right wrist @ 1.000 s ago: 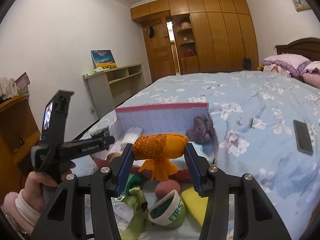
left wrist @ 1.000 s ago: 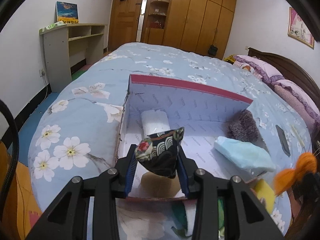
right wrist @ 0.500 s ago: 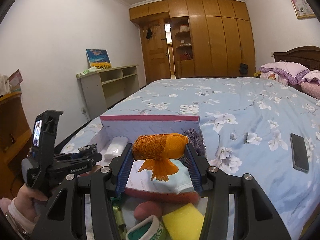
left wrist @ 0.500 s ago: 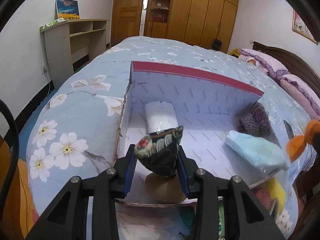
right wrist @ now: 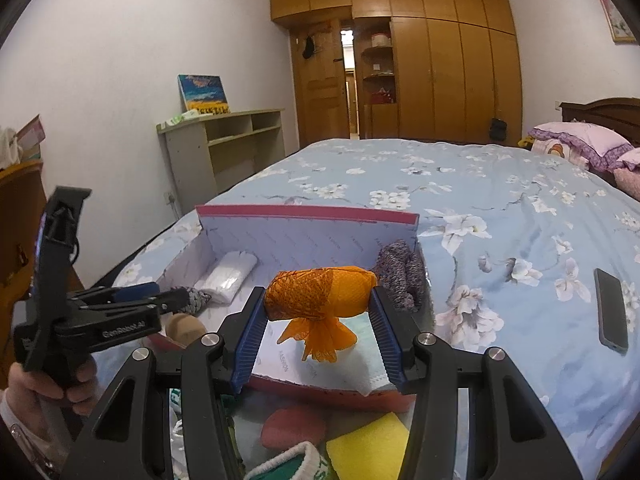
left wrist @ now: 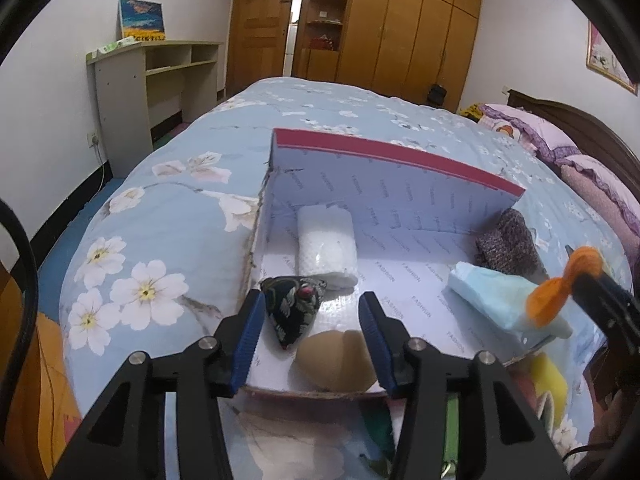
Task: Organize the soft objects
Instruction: 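Carry the pouch into the box with the left tool while the right tool carries the fish there, then release the pouch in the box while the right tool releases the orange fish there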
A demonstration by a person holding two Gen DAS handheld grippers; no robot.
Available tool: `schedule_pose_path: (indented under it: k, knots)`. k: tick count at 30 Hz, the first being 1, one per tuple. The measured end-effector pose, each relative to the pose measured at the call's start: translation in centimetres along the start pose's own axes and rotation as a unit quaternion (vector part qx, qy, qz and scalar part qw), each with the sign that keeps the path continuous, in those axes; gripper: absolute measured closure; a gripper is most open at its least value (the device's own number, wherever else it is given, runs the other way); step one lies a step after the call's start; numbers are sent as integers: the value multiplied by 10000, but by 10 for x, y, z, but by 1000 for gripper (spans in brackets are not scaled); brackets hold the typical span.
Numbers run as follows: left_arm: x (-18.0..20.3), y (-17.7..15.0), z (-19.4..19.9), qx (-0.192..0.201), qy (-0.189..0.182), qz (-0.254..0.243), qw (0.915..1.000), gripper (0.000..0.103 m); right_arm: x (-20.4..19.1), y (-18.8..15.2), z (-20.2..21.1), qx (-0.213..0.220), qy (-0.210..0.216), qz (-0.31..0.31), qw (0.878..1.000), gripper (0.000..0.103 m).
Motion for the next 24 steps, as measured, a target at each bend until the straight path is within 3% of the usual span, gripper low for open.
schedule_pose_path:
  k: [11,18,24]
  knots:
    - [-4,-17,12,-20,-178,124,9998,52,-12,-10,-30,-439,-92,384,9983,51]
    - [-3,-23,23,72,-164,94,9998,52,-16,-17,-43,-721,156,373,9966,49]
    - [-2,-26,27,117,-144,52,9998,51,-16,-18,-43,-717,335,234,9966,43]
Point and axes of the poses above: each gripper's, at about its wrist camera, not at the fingertips, and z roughly against the way its jaws point, x to its right, y to its top, the point moved 1 cm from there along -z, roughly the way its jaws point, and after that the axes turned 6 degrees about -x, right-handed, at the moved point
